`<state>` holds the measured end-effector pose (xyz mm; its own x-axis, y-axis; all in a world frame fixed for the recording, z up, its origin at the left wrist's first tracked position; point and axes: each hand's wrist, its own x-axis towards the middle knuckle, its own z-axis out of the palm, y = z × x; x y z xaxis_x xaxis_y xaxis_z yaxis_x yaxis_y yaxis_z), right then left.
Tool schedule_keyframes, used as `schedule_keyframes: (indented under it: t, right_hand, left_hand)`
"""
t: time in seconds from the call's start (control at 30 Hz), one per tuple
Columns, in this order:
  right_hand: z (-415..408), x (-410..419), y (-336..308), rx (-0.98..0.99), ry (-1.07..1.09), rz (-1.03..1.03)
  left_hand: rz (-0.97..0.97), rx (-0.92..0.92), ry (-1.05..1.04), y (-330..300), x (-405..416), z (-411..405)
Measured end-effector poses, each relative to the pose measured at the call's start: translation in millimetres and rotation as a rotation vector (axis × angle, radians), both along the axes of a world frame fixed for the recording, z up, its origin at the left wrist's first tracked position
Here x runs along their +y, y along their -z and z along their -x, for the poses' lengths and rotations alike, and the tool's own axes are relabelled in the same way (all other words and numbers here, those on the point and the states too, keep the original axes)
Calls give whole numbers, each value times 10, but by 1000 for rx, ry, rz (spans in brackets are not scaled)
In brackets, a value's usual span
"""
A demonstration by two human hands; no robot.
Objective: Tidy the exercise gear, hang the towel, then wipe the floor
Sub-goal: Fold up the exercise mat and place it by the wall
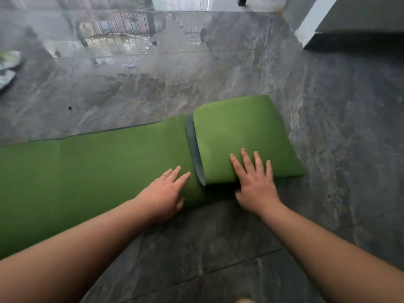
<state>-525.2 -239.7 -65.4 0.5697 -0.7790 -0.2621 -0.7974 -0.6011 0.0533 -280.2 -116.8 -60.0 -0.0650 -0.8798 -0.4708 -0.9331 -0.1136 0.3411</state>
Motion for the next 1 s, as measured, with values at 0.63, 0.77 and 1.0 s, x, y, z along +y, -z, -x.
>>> schedule_keyframes:
  t: [0.63, 0.77, 1.0]
  right_hand:
    - [-564, 237, 106, 342, -186, -236]
    - [-802, 286, -176, 518, -210, -300]
    - [-1036, 536, -351, 566, -106, -387]
  left_hand:
    - [-25, -193, 177, -436, 309, -909]
    - [-5, -185, 119, -699, 295, -1086]
    - [16, -142, 87, -997, 248, -1262]
